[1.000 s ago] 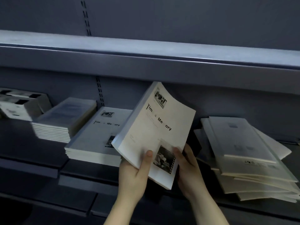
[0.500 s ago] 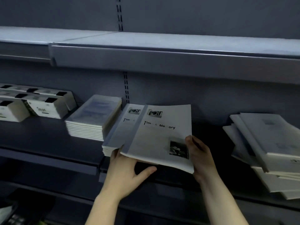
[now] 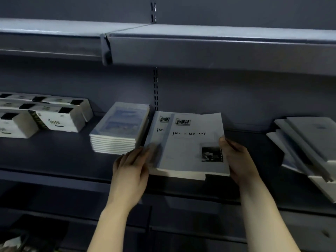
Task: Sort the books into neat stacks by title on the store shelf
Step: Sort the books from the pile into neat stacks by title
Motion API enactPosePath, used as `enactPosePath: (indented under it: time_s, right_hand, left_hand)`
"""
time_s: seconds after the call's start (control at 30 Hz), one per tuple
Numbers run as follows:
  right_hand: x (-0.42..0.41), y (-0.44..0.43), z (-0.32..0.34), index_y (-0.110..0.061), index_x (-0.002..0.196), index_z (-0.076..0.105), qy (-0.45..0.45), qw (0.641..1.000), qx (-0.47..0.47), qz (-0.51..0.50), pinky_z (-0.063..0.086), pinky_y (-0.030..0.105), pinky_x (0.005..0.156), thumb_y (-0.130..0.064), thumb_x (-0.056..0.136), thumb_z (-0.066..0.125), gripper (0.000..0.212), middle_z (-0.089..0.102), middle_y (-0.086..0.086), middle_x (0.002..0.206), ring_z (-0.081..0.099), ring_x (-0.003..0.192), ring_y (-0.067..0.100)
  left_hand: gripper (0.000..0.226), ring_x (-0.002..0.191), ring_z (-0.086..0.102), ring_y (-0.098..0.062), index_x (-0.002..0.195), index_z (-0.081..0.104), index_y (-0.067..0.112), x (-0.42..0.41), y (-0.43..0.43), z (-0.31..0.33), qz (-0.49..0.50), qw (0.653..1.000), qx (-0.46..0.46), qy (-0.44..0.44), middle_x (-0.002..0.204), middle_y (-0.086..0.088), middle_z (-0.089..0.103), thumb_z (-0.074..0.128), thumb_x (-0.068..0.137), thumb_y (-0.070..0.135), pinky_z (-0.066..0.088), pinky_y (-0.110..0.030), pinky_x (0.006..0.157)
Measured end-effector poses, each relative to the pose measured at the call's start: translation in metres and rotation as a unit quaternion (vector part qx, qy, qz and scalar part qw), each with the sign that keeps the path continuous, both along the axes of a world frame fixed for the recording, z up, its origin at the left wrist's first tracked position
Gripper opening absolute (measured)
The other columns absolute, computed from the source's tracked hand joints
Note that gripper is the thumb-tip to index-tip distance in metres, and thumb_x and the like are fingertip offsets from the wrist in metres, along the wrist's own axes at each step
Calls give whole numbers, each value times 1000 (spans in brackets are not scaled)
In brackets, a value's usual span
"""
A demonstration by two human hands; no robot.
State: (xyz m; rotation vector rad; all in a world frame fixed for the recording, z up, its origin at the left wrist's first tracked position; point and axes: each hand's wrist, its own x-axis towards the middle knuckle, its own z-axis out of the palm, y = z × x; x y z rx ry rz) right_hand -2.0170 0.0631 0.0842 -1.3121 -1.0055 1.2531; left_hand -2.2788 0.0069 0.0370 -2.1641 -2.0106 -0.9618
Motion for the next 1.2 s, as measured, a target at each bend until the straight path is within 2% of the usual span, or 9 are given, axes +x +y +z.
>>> enactPosePath:
  time_s: [0.1,0.2,0.27,0.4,0.7,0.8,0.93,1.07,1.2]
  right_hand:
    - [-7,-4,1,-10,94,68,33,997,-21,-70,53,26,52,-27,93,62,18,74,7,79,71,66,20]
    - [-12,-7,-2,-5,97,68,51,994,-12,-99,53,32,63,-12,89,63,12,71,17,94,67,69,19]
    - [-15,-9,-5,-15,88,69,56,994,-2,-89,53,31,69,-2,88,59,16,72,5,84,67,76,18]
    - [-25,-15,-15,-18,94,71,-11,997,50,-53,52,17,61,11,84,52,35,75,-8,83,71,80,7]
    - [-43,-9,-28,-31,96,70,-112,989,88,-28,50,27,81,2,91,53,38,73,-11,93,67,91,5]
    - [-46,-6,-30,-28,103,69,-138,987,85,-18,52,36,89,1,92,52,35,72,-7,99,66,98,11]
    - [-48,-5,-34,-23,110,67,-182,979,95,-15,52,37,92,-2,93,51,31,71,-7,100,64,98,10]
    - [-49,-3,-42,-20,136,51,-238,968,73,-18,46,33,99,-14,98,49,39,63,-4,122,58,114,13]
    - [-51,-4,-44,-18,148,36,-271,961,61,-12,35,30,108,-23,101,45,49,49,-1,143,46,131,18]
  left_hand:
    - [50,120,50,-25,135,48,26,-8,1,-1,-13,1000,-14,-1,133,-4,55,32,88,34,34,-45,103]
    - [53,123,48,-23,136,48,25,-16,2,-3,-20,999,-30,7,136,-2,53,29,88,38,33,-44,106]
    - [55,124,47,-22,136,48,24,-21,1,-4,-17,999,-36,6,138,0,51,27,88,39,28,-40,107]
    - [53,123,47,-22,135,48,22,-28,0,-7,-23,999,-37,15,137,-1,51,29,89,38,28,-40,105]
    - [49,121,49,-23,132,53,20,-35,-4,-8,-15,999,-27,5,134,-2,55,33,91,38,30,-40,104]
    - [50,121,50,-22,132,54,19,-35,-5,-5,-19,999,-25,-2,133,-2,56,33,91,39,32,-42,104]
    - [49,122,49,-21,132,54,19,-37,-6,-7,-26,999,-24,-4,133,-1,56,34,92,39,32,-42,105]
    - [47,122,50,-21,131,54,19,-35,-7,-9,-31,999,-21,-8,132,-2,56,35,92,38,34,-43,104]
    - [46,121,51,-20,131,53,20,-32,-8,-9,-31,999,-20,-9,132,-1,56,35,92,36,35,-44,104]
